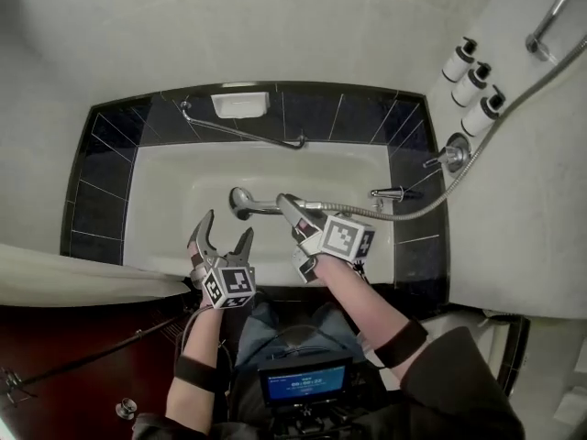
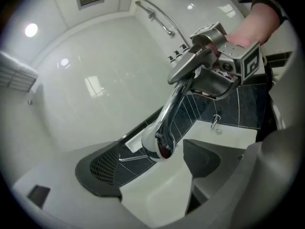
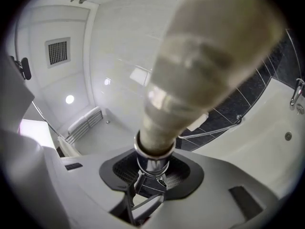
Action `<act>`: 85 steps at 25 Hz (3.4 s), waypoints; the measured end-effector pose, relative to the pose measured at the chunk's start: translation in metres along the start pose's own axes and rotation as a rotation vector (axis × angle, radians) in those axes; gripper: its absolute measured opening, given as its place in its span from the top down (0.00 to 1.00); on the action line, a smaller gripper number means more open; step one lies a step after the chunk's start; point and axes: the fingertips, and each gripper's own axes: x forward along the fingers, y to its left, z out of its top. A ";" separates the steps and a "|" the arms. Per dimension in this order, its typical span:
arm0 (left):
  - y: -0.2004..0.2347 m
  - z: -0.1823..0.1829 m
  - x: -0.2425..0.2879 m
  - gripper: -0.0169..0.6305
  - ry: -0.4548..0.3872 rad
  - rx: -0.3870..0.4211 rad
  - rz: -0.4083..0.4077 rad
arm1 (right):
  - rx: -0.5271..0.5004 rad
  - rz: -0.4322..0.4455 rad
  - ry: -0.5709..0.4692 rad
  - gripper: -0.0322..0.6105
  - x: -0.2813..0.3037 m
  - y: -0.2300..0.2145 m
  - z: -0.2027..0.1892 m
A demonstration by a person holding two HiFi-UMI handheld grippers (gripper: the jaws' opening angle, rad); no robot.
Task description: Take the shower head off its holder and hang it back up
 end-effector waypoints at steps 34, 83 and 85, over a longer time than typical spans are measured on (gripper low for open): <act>0.071 0.168 0.028 0.59 -0.173 0.617 0.203 | 0.341 0.264 -0.069 0.70 0.002 0.089 0.076; 0.140 0.317 0.072 0.67 -0.160 0.568 0.122 | -0.063 0.014 -0.136 0.80 -0.091 0.028 0.109; 0.143 0.325 0.077 0.67 -0.157 0.583 0.109 | -0.154 -0.072 -0.125 0.90 -0.100 0.014 0.114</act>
